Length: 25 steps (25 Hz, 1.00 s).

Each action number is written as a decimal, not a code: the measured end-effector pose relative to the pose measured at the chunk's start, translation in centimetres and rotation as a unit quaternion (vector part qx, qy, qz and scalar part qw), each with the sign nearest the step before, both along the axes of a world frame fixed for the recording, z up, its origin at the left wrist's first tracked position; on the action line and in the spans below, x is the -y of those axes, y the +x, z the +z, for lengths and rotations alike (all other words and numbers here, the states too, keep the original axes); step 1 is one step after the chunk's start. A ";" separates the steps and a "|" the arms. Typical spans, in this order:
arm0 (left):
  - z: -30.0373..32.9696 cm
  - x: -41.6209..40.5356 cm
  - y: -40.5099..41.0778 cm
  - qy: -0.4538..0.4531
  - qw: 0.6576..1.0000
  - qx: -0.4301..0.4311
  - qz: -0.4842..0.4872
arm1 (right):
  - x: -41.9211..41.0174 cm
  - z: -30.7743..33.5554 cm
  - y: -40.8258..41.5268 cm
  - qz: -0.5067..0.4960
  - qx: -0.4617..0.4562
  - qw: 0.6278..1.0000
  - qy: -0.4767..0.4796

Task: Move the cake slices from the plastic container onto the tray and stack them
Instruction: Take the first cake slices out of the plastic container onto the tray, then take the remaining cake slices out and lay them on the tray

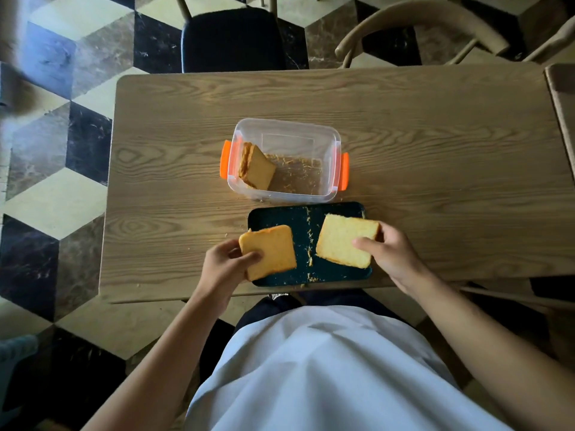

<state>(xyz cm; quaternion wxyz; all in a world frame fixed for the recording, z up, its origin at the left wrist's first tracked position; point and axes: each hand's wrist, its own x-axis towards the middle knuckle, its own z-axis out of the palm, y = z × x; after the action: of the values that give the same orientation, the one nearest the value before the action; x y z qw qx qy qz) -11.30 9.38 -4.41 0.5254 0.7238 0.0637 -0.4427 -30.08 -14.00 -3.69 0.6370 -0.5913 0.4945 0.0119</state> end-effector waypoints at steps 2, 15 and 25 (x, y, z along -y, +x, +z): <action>-1.7 1.1 -0.2 0.041 0.999 -0.011 -0.012 | 0.2 -2.0 0.5 -0.014 -0.052 0.998 0.018; -4.9 6.4 2.3 0.130 0.981 0.066 -0.130 | 2.9 -5.8 3.8 0.065 -0.120 0.990 -0.047; 2.8 8.2 5.9 0.088 0.948 0.259 -0.162 | 1.5 1.4 9.6 0.303 -0.044 0.937 -0.168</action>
<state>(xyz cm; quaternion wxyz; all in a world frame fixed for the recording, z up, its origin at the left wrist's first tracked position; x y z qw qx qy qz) -5.37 1.20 -1.64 0.3797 0.8573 -0.1537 -0.3119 -20.46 -15.50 -2.34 0.4722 -0.8103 0.3142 0.1472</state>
